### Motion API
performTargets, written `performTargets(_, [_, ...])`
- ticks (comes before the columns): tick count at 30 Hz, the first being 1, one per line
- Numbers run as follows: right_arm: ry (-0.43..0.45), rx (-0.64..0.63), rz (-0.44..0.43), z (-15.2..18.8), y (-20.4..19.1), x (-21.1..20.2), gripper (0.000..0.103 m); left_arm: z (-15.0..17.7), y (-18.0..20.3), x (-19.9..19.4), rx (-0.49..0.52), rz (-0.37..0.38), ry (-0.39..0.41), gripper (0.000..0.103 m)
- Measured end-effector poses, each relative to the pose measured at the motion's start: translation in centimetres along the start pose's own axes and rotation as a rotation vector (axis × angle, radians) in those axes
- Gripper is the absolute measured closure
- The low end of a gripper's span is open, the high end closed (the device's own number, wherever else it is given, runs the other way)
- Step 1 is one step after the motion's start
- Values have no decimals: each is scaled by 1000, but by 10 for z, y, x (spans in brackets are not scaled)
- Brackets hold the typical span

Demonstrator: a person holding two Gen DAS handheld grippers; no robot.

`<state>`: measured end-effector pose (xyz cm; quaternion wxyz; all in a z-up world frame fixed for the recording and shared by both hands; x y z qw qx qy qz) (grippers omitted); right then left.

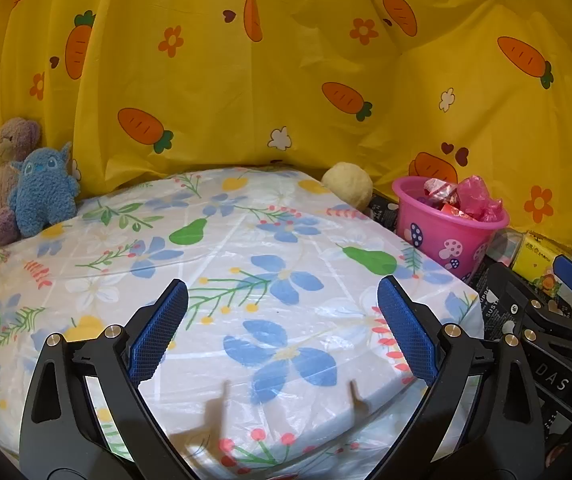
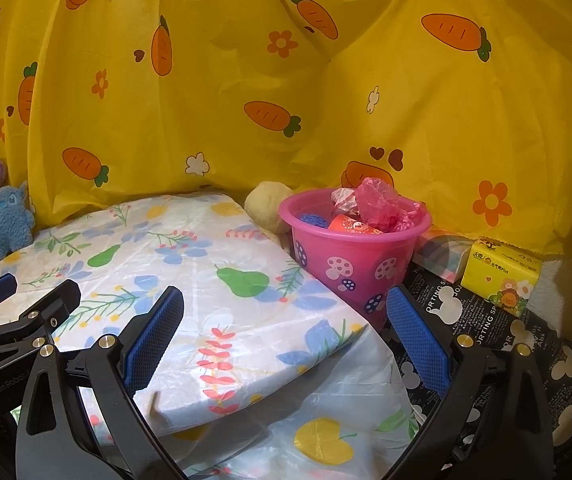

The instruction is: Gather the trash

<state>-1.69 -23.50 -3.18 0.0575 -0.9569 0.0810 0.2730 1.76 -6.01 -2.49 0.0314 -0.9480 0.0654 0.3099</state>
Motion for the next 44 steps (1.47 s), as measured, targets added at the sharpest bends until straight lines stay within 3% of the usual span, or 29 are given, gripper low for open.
performTargets(6, [-2,1,-1,3,-1,2,6,1,0,0,6,-5,6,19])
performTargets(22, [-7,1,-8,3,2,5,6,1,0,2,7,-10,-2,19])
performTargets(44, [-13,5,-21,5,3,10,6,0,1,0,15,-70,13,6])
Point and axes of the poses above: each gripper's, at about its wrist camera, not at the fingertips, and x roughly the way its jaws point, y to its right, z to its underside, the point moved 2 cm from there along x, roughly the way its jaws point, and after that the axes turned 10 degrees about -y, right-handed, at the moved point
